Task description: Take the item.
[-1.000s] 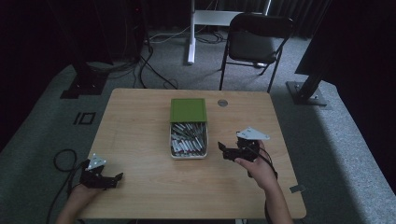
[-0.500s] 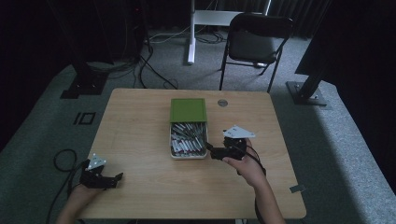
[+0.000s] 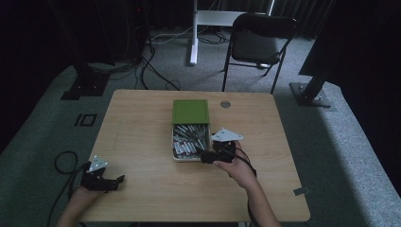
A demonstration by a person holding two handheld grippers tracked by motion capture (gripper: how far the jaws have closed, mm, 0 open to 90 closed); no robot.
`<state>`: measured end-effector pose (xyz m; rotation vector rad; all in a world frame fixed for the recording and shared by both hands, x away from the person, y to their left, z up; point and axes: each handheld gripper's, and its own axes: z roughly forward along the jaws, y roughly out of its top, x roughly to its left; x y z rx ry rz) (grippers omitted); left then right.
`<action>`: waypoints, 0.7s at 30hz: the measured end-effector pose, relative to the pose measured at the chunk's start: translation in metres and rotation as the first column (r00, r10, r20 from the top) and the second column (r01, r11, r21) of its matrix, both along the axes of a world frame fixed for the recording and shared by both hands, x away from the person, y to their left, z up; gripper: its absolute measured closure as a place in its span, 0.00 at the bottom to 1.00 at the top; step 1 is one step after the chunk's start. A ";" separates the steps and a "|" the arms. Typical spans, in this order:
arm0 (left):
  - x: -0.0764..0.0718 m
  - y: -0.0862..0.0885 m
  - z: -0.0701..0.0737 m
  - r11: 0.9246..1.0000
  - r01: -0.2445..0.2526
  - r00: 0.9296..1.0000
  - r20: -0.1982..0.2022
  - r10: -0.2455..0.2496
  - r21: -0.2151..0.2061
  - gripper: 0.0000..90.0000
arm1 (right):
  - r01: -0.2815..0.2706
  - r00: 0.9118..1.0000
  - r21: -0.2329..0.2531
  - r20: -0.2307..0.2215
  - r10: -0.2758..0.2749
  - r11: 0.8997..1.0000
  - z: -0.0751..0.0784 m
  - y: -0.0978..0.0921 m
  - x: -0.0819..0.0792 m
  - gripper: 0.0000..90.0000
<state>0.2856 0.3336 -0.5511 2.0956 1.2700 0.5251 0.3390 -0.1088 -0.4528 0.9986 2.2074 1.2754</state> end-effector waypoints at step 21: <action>0.000 0.000 0.000 1.000 -0.001 1.000 0.001 0.001 -0.001 0.02 | -0.024 0.999 -0.085 -0.034 0.021 0.996 -0.030 0.022 0.009 0.75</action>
